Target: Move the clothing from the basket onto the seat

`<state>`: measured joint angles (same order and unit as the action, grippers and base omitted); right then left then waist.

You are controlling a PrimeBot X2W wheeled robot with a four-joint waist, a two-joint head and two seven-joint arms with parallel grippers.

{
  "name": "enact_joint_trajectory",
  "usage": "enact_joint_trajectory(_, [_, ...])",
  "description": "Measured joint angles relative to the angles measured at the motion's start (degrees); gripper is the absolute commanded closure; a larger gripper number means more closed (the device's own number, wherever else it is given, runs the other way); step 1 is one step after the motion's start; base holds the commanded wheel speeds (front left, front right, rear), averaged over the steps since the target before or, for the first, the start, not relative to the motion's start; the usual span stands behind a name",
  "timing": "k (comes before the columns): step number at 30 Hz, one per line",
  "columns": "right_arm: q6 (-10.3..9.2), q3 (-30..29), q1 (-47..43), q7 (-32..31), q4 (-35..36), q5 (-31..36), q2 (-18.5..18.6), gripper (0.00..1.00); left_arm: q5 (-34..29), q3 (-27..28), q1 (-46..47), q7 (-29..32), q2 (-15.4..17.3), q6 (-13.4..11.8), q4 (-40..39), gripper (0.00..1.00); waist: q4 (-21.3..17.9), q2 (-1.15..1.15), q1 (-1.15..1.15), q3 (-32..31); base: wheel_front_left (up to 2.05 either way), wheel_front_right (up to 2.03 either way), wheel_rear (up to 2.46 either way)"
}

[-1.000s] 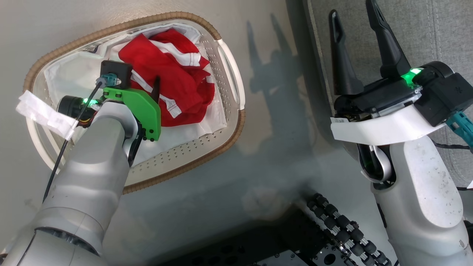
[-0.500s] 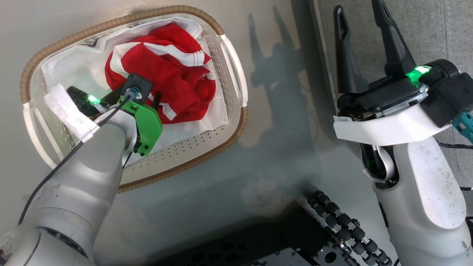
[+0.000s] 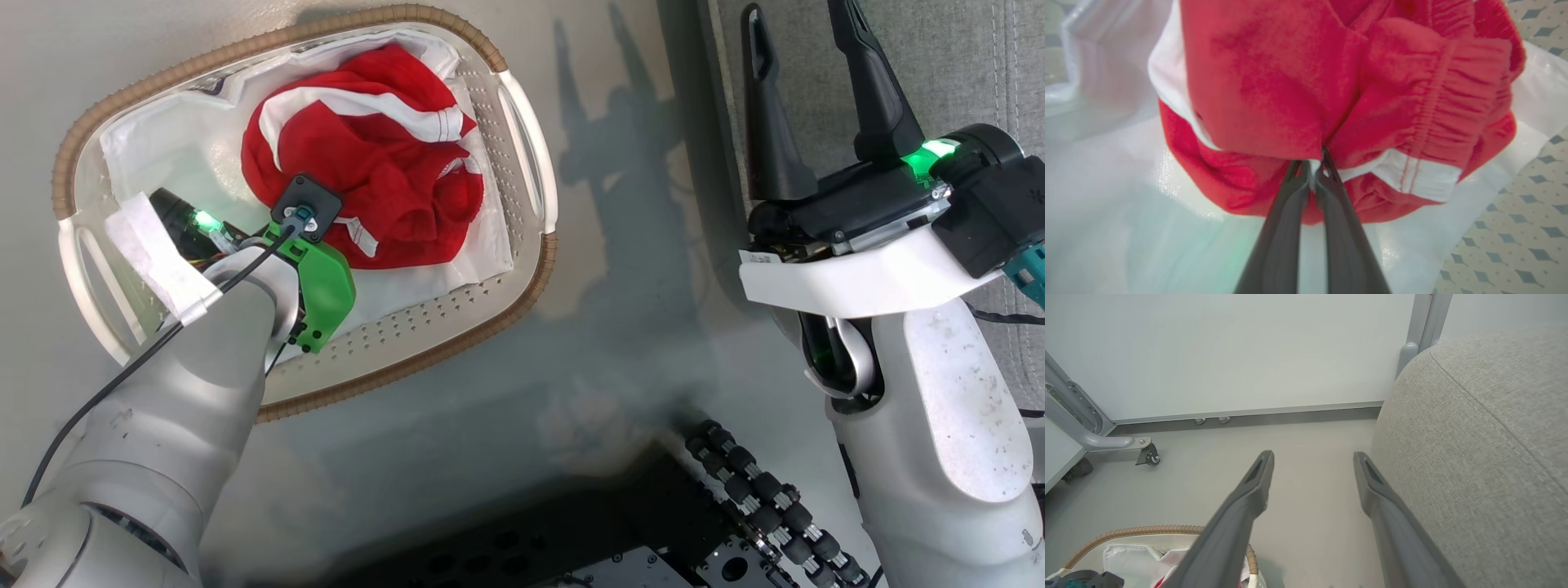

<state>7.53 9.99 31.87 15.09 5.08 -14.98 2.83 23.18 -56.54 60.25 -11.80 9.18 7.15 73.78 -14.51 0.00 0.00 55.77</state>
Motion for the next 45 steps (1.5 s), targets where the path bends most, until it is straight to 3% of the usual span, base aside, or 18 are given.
enact_joint_trajectory(14, [0.00, 1.75, 1.70, 0.00, -1.63, -1.21, 0.00, 0.00, 3.32, 0.46, -2.48, -2.91, 0.97, 0.18, -1.60, 1.00, -1.74, 0.00, 0.00, -4.00, 0.00, 0.00, 0.00])
enact_joint_trajectory(23, [0.00, 1.89, 0.07, 0.00, -4.79, -0.21, -0.01, 0.00, 5.35, 3.39, -8.39, -3.21, 1.93, 0.19, -10.94, 1.00, -1.40, 0.00, 0.00, -10.82, 0.00, 0.00, 0.00])
enact_joint_trajectory(35, [0.00, 1.87, -5.70, 0.00, -10.05, 1.59, -0.07, 0.00, 4.16, 13.79, -20.27, -3.23, 2.23, 0.24, -25.42, 1.00, 1.35, 0.00, 0.00, -22.52, 0.00, 0.00, 0.00])
enact_joint_trajectory(45, [0.00, 1.40, -12.52, 0.00, -13.46, 3.01, -0.05, 0.00, -0.74, 24.15, -30.82, -3.23, -0.14, 0.24, -36.64, 1.00, 4.85, 0.00, -0.01, -33.09, 0.00, 0.00, 0.00])
